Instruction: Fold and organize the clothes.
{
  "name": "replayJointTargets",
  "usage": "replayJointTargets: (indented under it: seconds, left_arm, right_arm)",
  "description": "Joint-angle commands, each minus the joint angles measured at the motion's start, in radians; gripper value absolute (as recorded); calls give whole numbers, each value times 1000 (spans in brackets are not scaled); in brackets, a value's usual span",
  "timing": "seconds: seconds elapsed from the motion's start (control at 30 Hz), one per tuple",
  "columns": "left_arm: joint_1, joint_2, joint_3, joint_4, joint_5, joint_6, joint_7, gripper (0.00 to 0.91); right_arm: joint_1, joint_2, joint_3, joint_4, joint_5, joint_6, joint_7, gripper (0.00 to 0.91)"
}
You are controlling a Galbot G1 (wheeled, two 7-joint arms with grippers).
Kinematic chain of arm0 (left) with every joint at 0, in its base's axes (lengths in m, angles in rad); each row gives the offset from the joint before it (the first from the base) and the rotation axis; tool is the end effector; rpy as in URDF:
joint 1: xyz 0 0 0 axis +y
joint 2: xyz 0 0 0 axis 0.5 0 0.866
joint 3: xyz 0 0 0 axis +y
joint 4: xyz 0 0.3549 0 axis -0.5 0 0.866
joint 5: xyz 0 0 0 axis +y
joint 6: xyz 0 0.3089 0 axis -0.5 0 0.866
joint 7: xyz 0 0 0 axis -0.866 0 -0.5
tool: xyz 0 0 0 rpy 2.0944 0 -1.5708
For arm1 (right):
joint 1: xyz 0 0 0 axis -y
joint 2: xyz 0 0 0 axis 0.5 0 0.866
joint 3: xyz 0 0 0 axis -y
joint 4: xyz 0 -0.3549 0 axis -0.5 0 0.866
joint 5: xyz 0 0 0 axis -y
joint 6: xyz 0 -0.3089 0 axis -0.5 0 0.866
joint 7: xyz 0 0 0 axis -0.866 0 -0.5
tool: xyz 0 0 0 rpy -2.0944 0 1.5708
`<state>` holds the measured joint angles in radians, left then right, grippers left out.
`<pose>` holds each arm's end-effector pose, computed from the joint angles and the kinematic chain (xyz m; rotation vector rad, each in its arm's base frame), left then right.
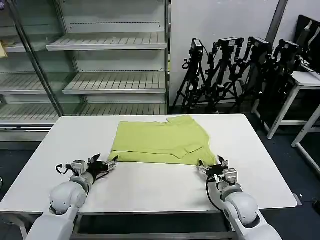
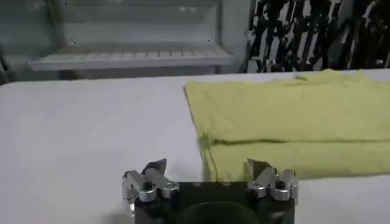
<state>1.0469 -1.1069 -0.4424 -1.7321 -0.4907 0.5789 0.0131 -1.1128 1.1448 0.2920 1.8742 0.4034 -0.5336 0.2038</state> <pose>0.3040 0.1145 -0.2840 -0.2223 -2.6612 -0.0093 0.2688 -0.0469 -0.2853 0.1761 -2.7329 0.1469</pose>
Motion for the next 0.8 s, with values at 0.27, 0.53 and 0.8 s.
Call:
replayJointTargets:
  seconds: [0.27, 0.53, 0.8]
  left_arm:
    - [28, 9, 7, -10, -20, 1, 5, 10]
    - [87, 23, 3, -75, 4, 0, 53, 10]
    - [229, 17, -46, -228, 24, 0, 51, 10]
  right_arm:
    - [-24, -7, 6, 13, 24, -27, 6, 0]
    - [-59, -13, 15, 67, 11, -22, -5, 0]
    - [-188, -24, 32, 241, -50, -14, -11, 0]
